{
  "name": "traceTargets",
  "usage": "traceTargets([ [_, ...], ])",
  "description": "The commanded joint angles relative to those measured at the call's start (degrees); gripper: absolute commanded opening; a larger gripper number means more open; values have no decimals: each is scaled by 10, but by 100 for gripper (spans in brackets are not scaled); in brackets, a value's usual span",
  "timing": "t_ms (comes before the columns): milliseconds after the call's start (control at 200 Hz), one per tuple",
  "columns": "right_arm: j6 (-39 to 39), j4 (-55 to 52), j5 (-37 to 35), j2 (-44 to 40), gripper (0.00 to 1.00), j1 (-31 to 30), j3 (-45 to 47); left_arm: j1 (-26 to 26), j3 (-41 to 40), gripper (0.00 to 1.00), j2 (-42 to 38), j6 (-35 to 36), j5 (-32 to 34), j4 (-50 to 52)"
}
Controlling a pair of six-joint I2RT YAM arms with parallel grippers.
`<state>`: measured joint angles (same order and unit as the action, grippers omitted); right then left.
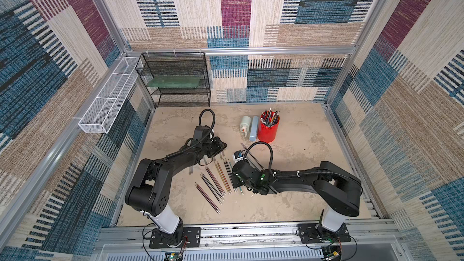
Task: Remove the protective cover of the pencils
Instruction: Remove the protective sleeve from the pencil, then place the pencil at the center of the board, then place the protective sleeve at the center of the board.
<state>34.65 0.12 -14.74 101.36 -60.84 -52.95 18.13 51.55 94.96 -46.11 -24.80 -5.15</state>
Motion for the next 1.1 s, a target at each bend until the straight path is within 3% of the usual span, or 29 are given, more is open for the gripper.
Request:
traceTargets([
  [0, 12, 1, 5, 14, 0, 7, -7, 5, 23, 4, 9, 41, 19, 61],
  [716, 15, -17, 35, 59, 0, 54, -38, 37, 115, 2, 99, 73, 13, 151],
  [1092, 16, -23, 42, 65, 7, 53, -46, 37, 140, 2, 129, 79, 15, 177],
])
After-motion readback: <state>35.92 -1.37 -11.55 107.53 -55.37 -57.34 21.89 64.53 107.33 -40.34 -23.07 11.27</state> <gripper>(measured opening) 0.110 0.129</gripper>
